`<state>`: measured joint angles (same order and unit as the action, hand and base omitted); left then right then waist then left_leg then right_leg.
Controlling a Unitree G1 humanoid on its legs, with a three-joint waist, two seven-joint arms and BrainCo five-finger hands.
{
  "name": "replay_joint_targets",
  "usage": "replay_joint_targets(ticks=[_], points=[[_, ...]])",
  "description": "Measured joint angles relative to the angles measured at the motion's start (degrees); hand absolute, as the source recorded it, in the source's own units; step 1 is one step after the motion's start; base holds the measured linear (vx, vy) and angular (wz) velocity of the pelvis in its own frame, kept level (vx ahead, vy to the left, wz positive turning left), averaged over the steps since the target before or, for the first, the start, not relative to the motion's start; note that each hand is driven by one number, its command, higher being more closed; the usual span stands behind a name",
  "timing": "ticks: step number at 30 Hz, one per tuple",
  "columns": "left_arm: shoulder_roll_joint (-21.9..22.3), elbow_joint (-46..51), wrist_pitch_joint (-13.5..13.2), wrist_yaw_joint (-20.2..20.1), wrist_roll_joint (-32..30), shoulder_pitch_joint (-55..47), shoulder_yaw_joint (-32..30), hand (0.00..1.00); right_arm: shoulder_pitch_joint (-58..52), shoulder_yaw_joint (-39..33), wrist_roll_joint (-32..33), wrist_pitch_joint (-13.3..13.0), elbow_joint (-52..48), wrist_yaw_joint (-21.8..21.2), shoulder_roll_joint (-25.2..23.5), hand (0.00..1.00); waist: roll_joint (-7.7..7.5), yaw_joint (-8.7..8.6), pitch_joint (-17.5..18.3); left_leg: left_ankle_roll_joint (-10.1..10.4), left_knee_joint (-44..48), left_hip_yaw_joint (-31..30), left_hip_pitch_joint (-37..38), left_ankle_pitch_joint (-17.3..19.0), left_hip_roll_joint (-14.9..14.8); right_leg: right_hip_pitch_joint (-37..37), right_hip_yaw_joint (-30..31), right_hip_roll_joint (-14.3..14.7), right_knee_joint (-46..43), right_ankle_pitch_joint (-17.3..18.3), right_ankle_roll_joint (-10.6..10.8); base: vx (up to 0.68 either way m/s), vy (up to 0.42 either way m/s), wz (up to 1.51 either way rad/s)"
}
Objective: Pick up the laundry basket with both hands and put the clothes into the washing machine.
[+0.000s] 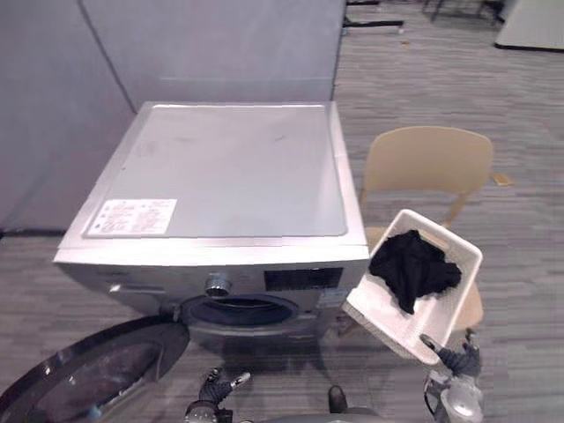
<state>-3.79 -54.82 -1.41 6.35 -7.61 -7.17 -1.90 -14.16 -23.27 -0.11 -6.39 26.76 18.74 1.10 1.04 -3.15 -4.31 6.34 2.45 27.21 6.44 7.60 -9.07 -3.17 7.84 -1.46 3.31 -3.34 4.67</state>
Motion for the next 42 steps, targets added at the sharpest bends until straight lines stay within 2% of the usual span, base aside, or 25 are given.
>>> replay_joint_targets(ticks=[3,5,7,8,11,12,13,15,17,18,19,20,21,23,25,26,30,32,33,36,37,38,40,41,42], points=[[-0.6,-0.5,0.3,0.0,0.1,0.9,-0.1,0.00,1.6,-0.4,2.6,0.6,7.5,0.1,-0.2,0.00,-0.44,0.21,-0.6,0.0,4.7,6.9,-2.7,2.5,-2.1,-5.0,3.1,1.7,-0.1,-3.0,0.0,-0.05,-0.071,-1.34],[-1.0,-0.7,1.1,0.1,0.1,2.8,-0.3,0.00,4.0,-0.6,3.9,1.7,14.4,0.1,-0.5,0.00,-0.19,0.30,-1.8,0.1,6.9,13.2,-3.3,3.0,-5.1,-8.6,-20.3,-1.1,-3.8,0.9,-5.6,-0.05,-0.135,-1.31],[-1.7,-1.0,1.2,0.1,0.2,3.4,-0.8,0.00,5.2,-0.4,4.4,2.7,20.3,0.0,-0.6,0.00,0.46,0.87,-2.5,0.8,9.8,16.6,-1.9,3.5,-7.5,-8.8,-37.8,-5.4,-9.3,2.2,-8.2,0.06,-0.147,-1.33],[-2.2,-1.0,1.3,0.2,0.3,3.3,-1.2,0.00,5.6,-0.2,4.8,3.2,22.1,-0.1,-0.5,0.00,0.22,1.04,-2.6,1.9,11.7,18.1,0.4,4.3,-8.6,-8.3,-41.0,-6.1,-12.8,1.4,-7.6,0.12,-0.184,-1.36],[-1.7,-1.0,1.1,0.3,0.5,4.4,-1.2,0.00,7.2,2.7,5.2,3.2,22.1,-0.7,1.5,0.00,1.51,0.89,-3.4,0.2,15.0,20.6,1.8,5.9,-10.5,-8.9,-39.1,-3.3,-13.2,3.3,-7.2,0.08,-0.195,-1.19],[-0.9,-1.0,0.9,0.4,1.2,5.5,-1.0,0.00,9.2,3.5,5.2,3.4,22.5,-1.4,2.9,0.00,3.20,1.40,-4.0,-0.3,14.8,22.4,2.8,6.7,-11.2,-9.6,-42.5,-4.0,-15.0,7.4,-7.0,0.10,-0.144,-1.28],[-0.8,-1.3,0.8,0.5,1.5,6.2,-1.0,0.00,10.7,4.5,5.2,3.6,22.5,-1.7,3.5,0.00,3.70,1.08,-3.7,-0.8,14.0,23.9,3.6,7.0,-10.9,-11.4,-45.5,-6.3,-20.7,8.0,-6.5,0.08,-0.096,-1.15],[-1.1,-1.4,0.9,1.3,1.9,6.8,-1.1,0.00,11.9,6.1,5.2,3.8,22.5,-2.5,3.6,0.00,2.35,1.01,-4.6,-0.3,19.6,24.7,4.3,6.9,-12.8,-13.0,-42.8,-6.1,-25.0,11.0,-6.9,0.14,-0.183,-0.87],[-0.4,-1.5,1.0,1.3,2.6,5.9,-1.1,0.00,11.9,6.3,5.0,3.8,22.9,-2.7,3.9,0.00,2.62,1.62,-5.1,-3.9,31.0,22.2,3.1,4.7,-18.4,-11.3,-40.9,-3.3,-24.4,11.6,-7.9,0.18,-0.224,-0.79],[0.0,-1.3,0.9,1.3,3.0,4.8,-1.1,0.00,12.0,6.7,4.7,3.9,23.9,-2.7,4.0,0.00,2.41,1.76,-6.1,-10.0,40.7,15.2,-0.5,1.4,-21.9,-8.7,-39.1,-1.7,-22.2,11.9,-8.6,0.16,-0.148,-0.72],[0.4,-1.1,0.8,1.3,3.5,4.4,-1.1,0.00,12.4,8.0,4.5,4.1,24.5,-2.7,3.9,0.00,2.24,2.50,-6.7,-6.6,47.0,4.9,-6.3,4.9,-20.4,-7.4,-37.5,-1.2,-21.1,12.3,-9.1,0.14,-0.121,-0.67],[0.6,-0.6,0.6,1.3,4.4,4.4,-1.3,0.00,12.6,8.6,4.4,4.1,24.9,-2.7,4.0,0.00,2.01,2.53,-7.2,-5.2,48.9,0.3,-9.4,6.8,-18.6,-6.8,-37.0,-1.2,-20.7,12.4,-9.2,0.15,-0.064,-0.58],[0.6,0.7,-0.2,1.4,4.9,4.6,-1.0,0.00,12.8,9.0,4.0,4.2,26.1,-2.8,4.4,0.00,1.73,2.87,-8.2,-3.5,49.4,-6.6,-14.4,9.0,-14.3,-5.1,-35.9,-1.1,-19.7,12.4,-9.2,0.19,-0.044,-0.55],[1.1,2.5,-0.6,1.6,5.5,4.5,-0.9,0.00,12.7,9.0,4.0,4.2,27.7,-2.8,4.2,0.00,0.96,4.88,-8.9,-3.2,42.1,-12.1,-18.7,9.6,-7.1,-2.6,-33.6,-1.3,-18.4,12.3,-8.8,0.25,0.007,-0.61],[1.8,3.1,-0.2,0.6,6.6,4.6,-0.8,0.00,12.7,8.9,4.0,4.3,28.2,-2.8,4.1,0.00,1.75,5.63,-9.0,-2.2,32.5,-13.4,-20.1,9.0,-2.9,-0.9,-32.8,-1.3,-17.5,12.0,-7.1,0.20,0.077,-0.34],[1.3,3.6,1.0,-3.2,6.3,4.7,1.2,0.00,13.4,9.1,3.9,4.3,28.6,-2.8,3.5,0.00,2.07,5.79,-8.7,-5.2,24.2,-15.3,-20.2,4.3,0.2,-0.6,-32.5,-1.2,-17.0,12.1,-6.0,0.21,0.103,-0.30],[0.1,3.5,1.7,-7.2,5.8,5.2,1.4,0.00,15.3,9.7,2.8,4.2,28.7,-3.9,2.7,0.00,0.60,5.66,-8.2,-6.1,20.3,-15.3,-18.4,3.6,2.3,1.1,-32.0,-1.9,-14.6,11.4,-3.5,0.24,0.059,0.10],[0.2,2.6,1.3,-7.4,5.0,5.8,1.6,0.00,16.1,9.8,2.1,4.2,28.7,-4.0,3.0,0.00,0.21,5.63,-8.5,-6.3,19.3,-15.7,-15.4,4.6,3.3,0.8,-31.6,-3.8,-21.3,13.0,-0.9,0.17,0.083,0.15],[0.5,2.2,0.8,-6.3,4.6,5.8,2.1,0.00,16.1,10.1,1.6,4.0,28.6,-4.1,3.6,0.00,0.22,5.32,-8.5,-6.7,18.4,-16.2,-13.0,5.6,3.8,-1.4,-30.8,-6.3,-31.2,14.2,0.9,0.12,0.033,0.28],[2.0,2.3,-0.8,-2.3,5.5,5.9,1.9,0.00,14.8,10.5,1.6,4.1,28.4,-4.3,4.9,0.00,-0.51,4.63,-8.8,-7.2,18.3,-19.7,-9.8,6.5,6.3,-8.6,-22.6,-10.8,-52.3,15.2,-0.6,0.12,-0.105,0.74],[2.5,1.9,-0.9,-1.4,5.8,5.8,1.0,0.00,14.3,10.5,1.6,4.2,28.2,-4.6,5.1,0.00,-0.63,4.09,-8.5,-7.1,18.5,-21.7,-9.6,6.5,6.8,-9.1,-18.9,-10.2,-50.7,18.9,-1.4,0.16,-0.212,0.99],[2.6,1.7,-0.9,-0.7,5.8,5.9,0.6,0.00,14.2,10.6,1.6,4.2,28.1,-4.8,5.1,0.00,-0.60,3.99,-8.5,-6.8,18.6,-23.0,-9.7,6.6,7.1,-9.6,-16.5,-9.6,-48.9,19.9,-1.8,0.13,-0.254,0.98],[2.8,1.1,-0.9,1.1,5.9,6.0,-1.1,0.00,13.0,10.8,1.8,4.2,27.8,-5.2,4.9,0.00,-1.47,3.54,-7.6,-3.5,20.2,-29.3,-12.8,6.6,8.1,-9.7,-1.9,-5.4,-35.3,19.8,-1.3,0.09,-0.294,1.37],[2.4,0.9,-1.0,1.4,5.9,6.3,-1.2,0.00,12.3,10.5,2.0,4.2,27.7,-5.2,4.9,0.00,-1.30,3.15,-7.7,-2.5,21.4,-31.6,-14.3,7.2,8.6,-8.9,-0.2,-5.1,-33.9,21.8,1.9,0.10,-0.295,1.59],[3.4,0.6,-0.7,1.5,5.8,6.4,-1.6,0.00,11.5,9.0,2.6,4.3,28.0,-5.2,5.0,0.00,0.04,3.44,-7.7,-1.8,21.9,-35.1,-15.4,7.1,8.0,-8.3,-3.2,-4.3,-33.5,22.1,1.0,0.15,-0.299,1.43]])
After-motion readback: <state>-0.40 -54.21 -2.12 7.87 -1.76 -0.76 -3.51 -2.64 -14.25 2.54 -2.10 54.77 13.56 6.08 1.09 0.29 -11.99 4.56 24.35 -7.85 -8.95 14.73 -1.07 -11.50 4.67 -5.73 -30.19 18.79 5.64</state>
